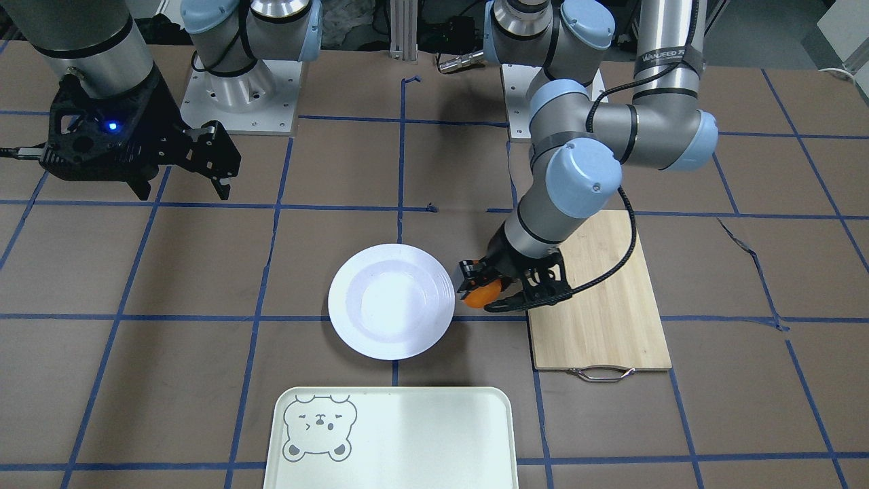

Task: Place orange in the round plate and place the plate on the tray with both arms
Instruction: 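Carry the orange with the left gripper over the white plate and lower it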

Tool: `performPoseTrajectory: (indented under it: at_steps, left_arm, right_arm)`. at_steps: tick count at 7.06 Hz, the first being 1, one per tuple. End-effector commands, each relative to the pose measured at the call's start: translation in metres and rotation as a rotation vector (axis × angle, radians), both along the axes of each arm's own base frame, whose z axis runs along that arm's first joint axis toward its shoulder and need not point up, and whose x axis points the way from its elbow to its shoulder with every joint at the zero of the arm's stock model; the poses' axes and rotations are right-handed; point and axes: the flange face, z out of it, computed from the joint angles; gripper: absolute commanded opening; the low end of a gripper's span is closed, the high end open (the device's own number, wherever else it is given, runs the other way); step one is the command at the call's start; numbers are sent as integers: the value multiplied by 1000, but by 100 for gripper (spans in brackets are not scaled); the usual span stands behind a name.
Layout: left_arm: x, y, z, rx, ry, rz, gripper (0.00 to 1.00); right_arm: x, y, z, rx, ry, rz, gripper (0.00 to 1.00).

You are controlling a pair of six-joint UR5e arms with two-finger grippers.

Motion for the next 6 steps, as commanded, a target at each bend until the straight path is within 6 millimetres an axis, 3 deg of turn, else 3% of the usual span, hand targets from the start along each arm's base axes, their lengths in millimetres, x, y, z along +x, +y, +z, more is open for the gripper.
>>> performPoseTrajectory:
  at_steps: [1,2,4,5,6]
  left_arm:
    - [-64,9,-15,-23,114,-50,2]
    - [-74,9,-37,-2,120,-65,3]
    - [-81,8,-75,49,117,-78,24]
    - [-85,9,-79,48,113,-87,91]
    - [-87,7,-78,36,116,-96,100]
  right_arm:
    - [0,0,-1,4,2,0,100]
    - [0,0,-2,5,0,0,100]
    - [-1,0,-4,7,0,-3,100]
    - [0,0,-5,7,-2,-1,100]
    - [0,0,-8,7,-1,-1,100]
